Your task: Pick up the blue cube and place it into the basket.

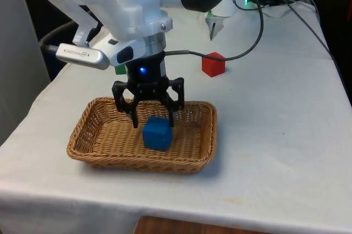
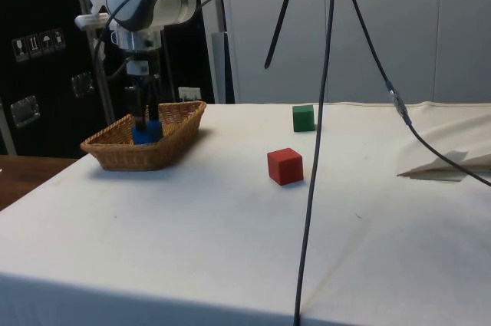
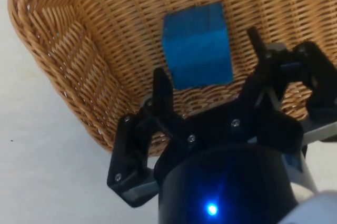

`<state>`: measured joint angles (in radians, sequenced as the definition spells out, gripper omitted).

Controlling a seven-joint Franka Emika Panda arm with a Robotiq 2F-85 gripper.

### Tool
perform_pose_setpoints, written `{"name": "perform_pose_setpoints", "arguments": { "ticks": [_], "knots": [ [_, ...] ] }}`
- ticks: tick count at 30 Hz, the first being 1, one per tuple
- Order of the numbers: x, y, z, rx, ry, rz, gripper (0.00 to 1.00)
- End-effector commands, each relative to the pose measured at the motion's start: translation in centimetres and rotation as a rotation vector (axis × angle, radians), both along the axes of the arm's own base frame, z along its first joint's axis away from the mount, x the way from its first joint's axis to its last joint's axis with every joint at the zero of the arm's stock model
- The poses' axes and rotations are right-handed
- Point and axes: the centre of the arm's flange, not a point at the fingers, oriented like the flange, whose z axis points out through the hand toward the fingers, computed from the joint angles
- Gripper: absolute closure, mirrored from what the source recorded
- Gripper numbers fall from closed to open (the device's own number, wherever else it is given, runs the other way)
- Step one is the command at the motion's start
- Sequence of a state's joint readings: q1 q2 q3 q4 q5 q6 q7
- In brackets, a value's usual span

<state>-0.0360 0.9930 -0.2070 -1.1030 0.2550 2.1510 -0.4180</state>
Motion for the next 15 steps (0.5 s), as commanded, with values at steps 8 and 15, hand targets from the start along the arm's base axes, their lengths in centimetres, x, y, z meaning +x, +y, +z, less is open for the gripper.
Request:
{"name": "perform_pose_setpoints", "arguments": {
  "ticks": [8, 15],
  "knots": [
    [0.0, 0.0, -0.1, 0.0, 0.002, 0.001, 0.0],
    [-0.1, -0.2, 1.3, -0.001, -0.001, -0.001, 0.0]
  ]
}}
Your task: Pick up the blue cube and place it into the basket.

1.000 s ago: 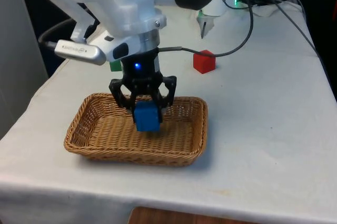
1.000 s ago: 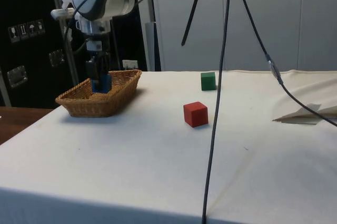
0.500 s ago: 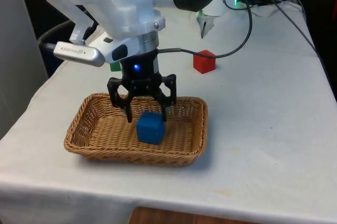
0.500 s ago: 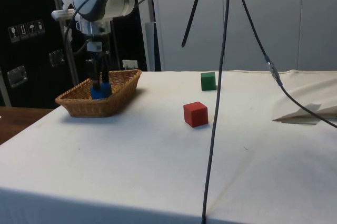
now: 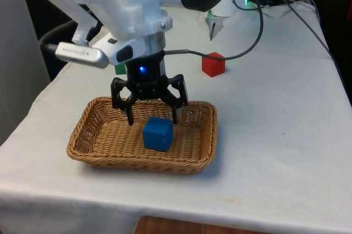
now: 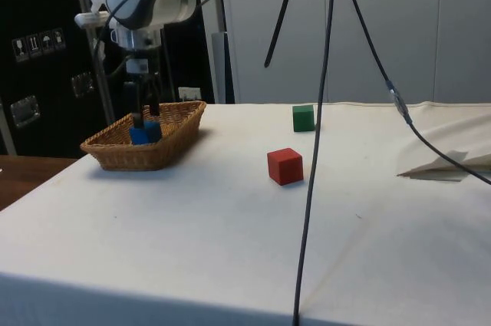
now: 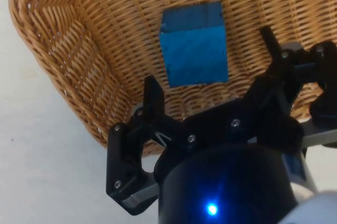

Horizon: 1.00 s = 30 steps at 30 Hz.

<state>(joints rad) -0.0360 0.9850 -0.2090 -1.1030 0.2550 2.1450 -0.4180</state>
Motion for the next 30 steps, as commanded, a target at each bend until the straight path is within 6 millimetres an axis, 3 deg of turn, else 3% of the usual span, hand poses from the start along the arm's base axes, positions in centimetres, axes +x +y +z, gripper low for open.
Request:
{"name": "perform_pose_setpoints", "arguments": {
  "ticks": [1, 12, 13, 20, 21, 30],
  "knots": [
    [-0.2, 0.0, 1.1, 0.0, 0.002, 0.001, 0.0],
    [-1.2, -0.5, 4.2, 0.002, 0.019, -0.008, 0.0],
    [-1.0, -0.5, 3.6, 0.007, 0.022, -0.008, 0.0],
    [-2.6, -0.7, 7.0, 0.013, 0.024, -0.019, 0.0],
    [-2.3, -0.7, 6.6, 0.018, 0.026, -0.017, 0.0],
    [-3.8, -0.7, 9.6, 0.026, 0.02, -0.023, 0.0]
  ]
}}
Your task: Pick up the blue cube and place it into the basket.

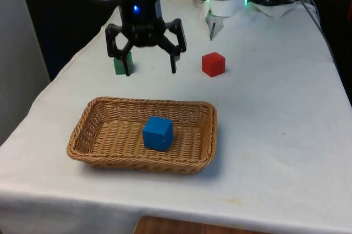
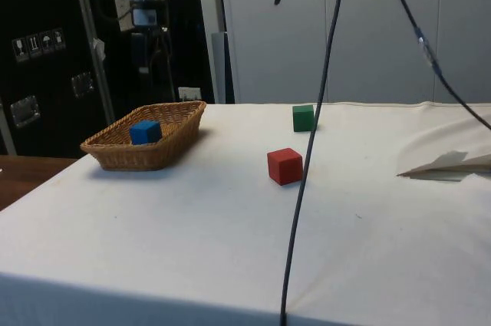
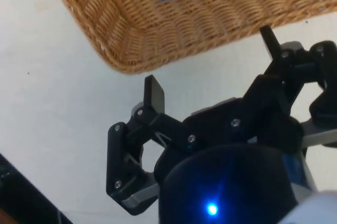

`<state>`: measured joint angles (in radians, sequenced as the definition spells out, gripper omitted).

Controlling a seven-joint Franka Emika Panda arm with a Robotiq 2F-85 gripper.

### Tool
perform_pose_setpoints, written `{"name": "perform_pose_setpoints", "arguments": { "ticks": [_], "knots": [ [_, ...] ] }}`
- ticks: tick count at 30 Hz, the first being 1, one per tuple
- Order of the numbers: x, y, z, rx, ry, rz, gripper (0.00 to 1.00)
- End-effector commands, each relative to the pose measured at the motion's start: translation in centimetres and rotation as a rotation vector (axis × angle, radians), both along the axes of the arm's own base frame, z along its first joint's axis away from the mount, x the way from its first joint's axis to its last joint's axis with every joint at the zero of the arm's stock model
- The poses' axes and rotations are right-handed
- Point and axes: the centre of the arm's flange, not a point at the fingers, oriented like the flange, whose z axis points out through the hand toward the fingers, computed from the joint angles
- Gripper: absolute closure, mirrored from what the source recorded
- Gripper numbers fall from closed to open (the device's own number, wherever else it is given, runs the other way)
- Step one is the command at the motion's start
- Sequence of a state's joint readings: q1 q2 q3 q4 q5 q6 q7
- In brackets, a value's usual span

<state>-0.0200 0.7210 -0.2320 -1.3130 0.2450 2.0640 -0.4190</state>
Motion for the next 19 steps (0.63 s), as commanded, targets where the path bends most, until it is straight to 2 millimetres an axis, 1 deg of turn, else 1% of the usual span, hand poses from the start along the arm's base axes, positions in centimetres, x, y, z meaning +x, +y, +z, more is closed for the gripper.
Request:
{"name": "perform_pose_setpoints", "arguments": {
  "ticks": [1, 5, 8, 9, 12, 19],
  "knots": [
    [-0.5, -0.1, 0.7, -0.007, -0.006, 0.001, 0.0],
    [-1.2, 0.0, 1.8, -0.005, -0.008, 0.0, 0.0],
    [-1.8, 0.3, 3.0, -0.005, -0.014, 0.001, 0.0],
    [-1.7, 0.3, 2.7, 0.004, -0.006, 0.002, 0.0],
    [-2.3, 0.6, 3.8, -0.005, -0.018, 0.003, 0.0],
    [-2.9, 0.8, 4.0, 0.009, -0.017, 0.004, 0.0]
  ]
}}
